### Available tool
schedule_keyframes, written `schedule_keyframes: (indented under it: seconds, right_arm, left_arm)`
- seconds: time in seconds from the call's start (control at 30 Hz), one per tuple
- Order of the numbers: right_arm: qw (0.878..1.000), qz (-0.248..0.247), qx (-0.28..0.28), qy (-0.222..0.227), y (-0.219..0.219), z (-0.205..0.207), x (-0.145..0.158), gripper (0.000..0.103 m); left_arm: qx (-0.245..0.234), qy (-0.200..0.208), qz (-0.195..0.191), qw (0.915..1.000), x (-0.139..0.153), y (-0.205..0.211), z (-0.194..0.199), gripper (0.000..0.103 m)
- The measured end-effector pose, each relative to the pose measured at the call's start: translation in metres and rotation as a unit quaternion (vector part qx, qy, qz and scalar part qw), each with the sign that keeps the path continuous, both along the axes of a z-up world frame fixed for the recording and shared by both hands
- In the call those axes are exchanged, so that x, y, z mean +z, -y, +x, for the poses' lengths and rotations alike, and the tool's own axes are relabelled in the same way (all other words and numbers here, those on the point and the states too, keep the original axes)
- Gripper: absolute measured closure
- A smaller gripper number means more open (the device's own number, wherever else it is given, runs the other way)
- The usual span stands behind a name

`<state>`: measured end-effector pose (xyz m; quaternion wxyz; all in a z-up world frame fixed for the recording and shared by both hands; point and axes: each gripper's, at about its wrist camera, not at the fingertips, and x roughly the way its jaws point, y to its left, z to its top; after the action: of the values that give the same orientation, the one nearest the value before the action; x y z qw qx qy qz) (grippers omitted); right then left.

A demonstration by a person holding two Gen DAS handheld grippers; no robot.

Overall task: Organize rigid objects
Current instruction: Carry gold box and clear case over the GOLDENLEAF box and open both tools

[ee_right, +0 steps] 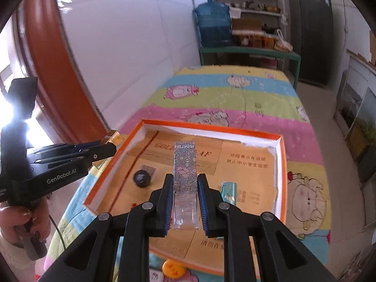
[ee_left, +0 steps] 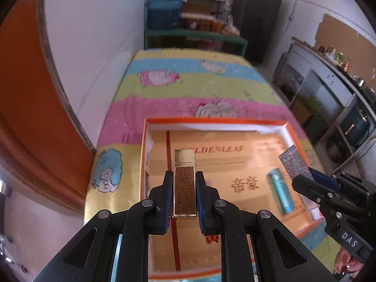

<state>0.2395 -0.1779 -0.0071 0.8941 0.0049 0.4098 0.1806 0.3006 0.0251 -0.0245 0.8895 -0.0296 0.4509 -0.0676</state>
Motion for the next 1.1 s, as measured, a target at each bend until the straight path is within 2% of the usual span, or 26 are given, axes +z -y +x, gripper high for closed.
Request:
schedule_keyframes:
  seconds: [0.1,0.23,0.57,0.7,0.87,0.9,0.97,1.07,1.1]
  right_arm:
    - [1.0,-0.007,-0.002,-0.02,-0.005,0.009,-0.018,0.083]
    - [0.999,-0.011,-0.001,-0.038,-0.009,0.014,-0.035,0.083]
    - [0.999,-0.014,0.003,-0.049,-0.015,0.014,-0.049,0.083]
    - [0.998,-0.015,0.001,-0.055,-0.015,0.014,-0.054,0.082]
    - [0.997,-0.014,0.004,-0.069,-0.013,0.016,-0.064,0.082]
    - [0.998,-0.013,0.005,-0.068,-0.012,0.015,-0.065,0.081]
    - [0.998,-0.014,0.005,-0.065,-0.012,0.014,-0.065,0.081]
    - [0.998,-0.022,0.003,-0.061,-0.013,0.012,-0.062,0.071]
    - [0.998,-0.024,0.002,-0.057,-0.012,0.01,-0.06,0.063]
  left_arm:
    - [0.006,-0.021,-0.009,0.9997,-0.021,-0.003,0.009,0.085]
    - [0.004,-0.029,-0.012,0.9995,-0.037,-0.003,0.012,0.085]
    - [0.002,-0.038,0.001,0.9993,-0.055,0.002,0.015,0.085]
    - [0.0,-0.024,-0.003,0.9997,-0.059,0.001,0.011,0.085]
    - [-0.007,-0.007,-0.015,0.9998,-0.06,-0.002,0.008,0.077]
    - [-0.005,-0.004,-0.015,0.9999,-0.059,-0.002,0.007,0.072]
    - [-0.003,0.001,-0.026,0.9997,-0.057,-0.005,0.005,0.069]
    - [0.002,0.002,-0.059,0.9982,-0.052,-0.011,0.002,0.067]
    - [0.004,0.005,-0.079,0.9968,-0.049,-0.015,-0.001,0.067]
